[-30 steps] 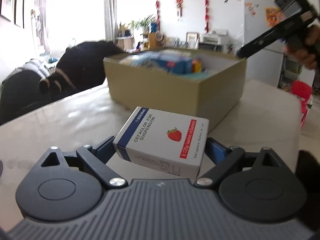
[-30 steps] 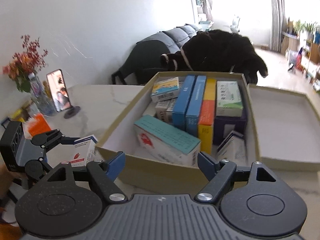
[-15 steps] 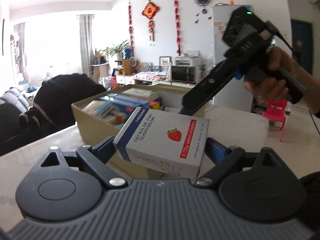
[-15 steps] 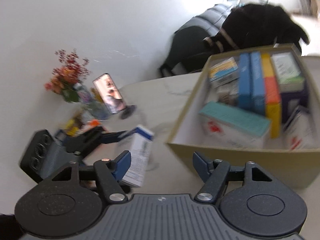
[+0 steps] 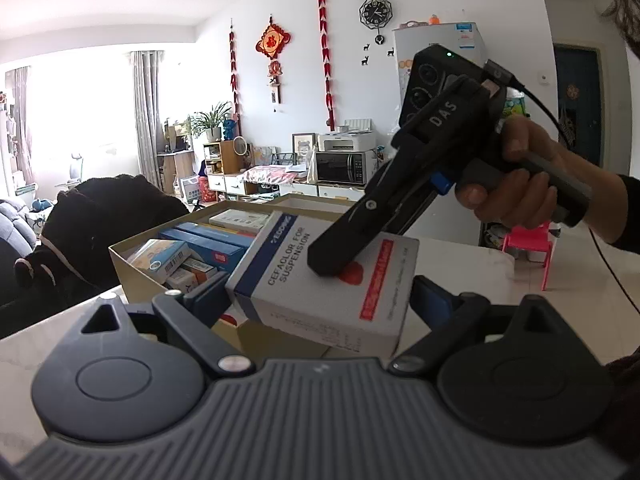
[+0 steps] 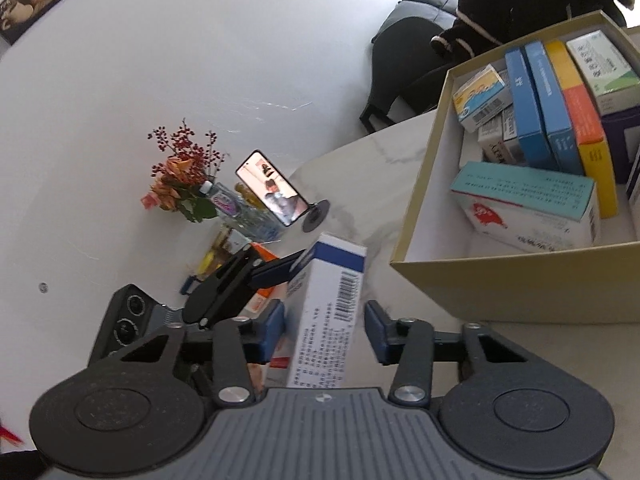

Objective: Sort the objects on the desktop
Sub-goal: 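Grasp the Cefaclor box with the right tool while the left tool releases it, then carry the Cefaclor box with the right tool and lower it into the beige box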

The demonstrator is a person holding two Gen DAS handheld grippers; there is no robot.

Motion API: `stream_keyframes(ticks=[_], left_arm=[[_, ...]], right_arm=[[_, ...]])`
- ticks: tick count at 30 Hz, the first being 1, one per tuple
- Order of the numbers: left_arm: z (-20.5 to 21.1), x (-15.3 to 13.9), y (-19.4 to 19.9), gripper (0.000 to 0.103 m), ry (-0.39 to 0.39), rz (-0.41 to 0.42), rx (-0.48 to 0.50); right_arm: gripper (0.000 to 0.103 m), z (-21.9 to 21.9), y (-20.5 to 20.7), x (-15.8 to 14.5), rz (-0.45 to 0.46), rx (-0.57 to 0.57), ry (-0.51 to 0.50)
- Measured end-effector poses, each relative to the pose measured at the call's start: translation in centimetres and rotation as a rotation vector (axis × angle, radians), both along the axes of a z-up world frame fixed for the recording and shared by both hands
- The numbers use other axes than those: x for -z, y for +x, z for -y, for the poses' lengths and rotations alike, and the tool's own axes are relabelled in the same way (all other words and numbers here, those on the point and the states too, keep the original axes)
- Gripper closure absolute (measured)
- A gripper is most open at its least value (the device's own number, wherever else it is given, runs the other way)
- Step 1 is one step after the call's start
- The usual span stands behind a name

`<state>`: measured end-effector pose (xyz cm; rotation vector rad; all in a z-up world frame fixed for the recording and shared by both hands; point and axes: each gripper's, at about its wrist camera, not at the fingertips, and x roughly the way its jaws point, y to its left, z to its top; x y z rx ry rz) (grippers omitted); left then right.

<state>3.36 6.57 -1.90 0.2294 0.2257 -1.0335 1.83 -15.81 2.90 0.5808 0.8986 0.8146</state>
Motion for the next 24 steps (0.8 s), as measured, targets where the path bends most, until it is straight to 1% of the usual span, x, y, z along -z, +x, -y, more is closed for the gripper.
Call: stream_keyframes(ticks=[1, 2, 6, 9, 13, 17, 21, 24], left_arm=[[0.1, 0.0, 0.0, 0.008, 0.003, 0.002, -0.001], [0.1, 0.1, -0.1, 0.008, 0.006, 0.006, -0.005], [0.1, 0.2, -0.2, 0.007, 0.005, 0.004, -0.009], [0.2, 0.3, -0.1, 0.005, 0.007, 0.007, -0.034], [-0.3, 0.4, 0.0, 0.003, -0.005, -0.009, -0.052], [-0.9, 0.7, 0.1, 0.002, -0.009, -0.025, -0.074], [-1.7, 1.1, 0.1, 0.002, -0.021, -0.055, -0.098], [-2.2, 1.5, 0.2, 0.002, -0.033, -0.082, -0.122]], right_arm=[[0.065, 0.0, 0.1, 0.0, -0.004, -0.002, 0.007], [0.072, 0.1, 0.1, 0.1, -0.007, -0.004, 0.015], [0.073, 0.1, 0.2, 0.0, 0.006, 0.007, -0.001], [0.073, 0.1, 0.4, -0.3, 0.019, 0.012, -0.025], [0.073, 1.3, 1.1, -1.5, 0.057, 0.069, -0.084], [0.073, 3.1, 2.1, -2.7, 0.103, 0.158, -0.160], [0.073, 4.7, 3.0, -3.5, 0.151, 0.240, -0.270], [0.073, 5.3, 4.1, -3.6, 0.176, 0.250, -0.346]])
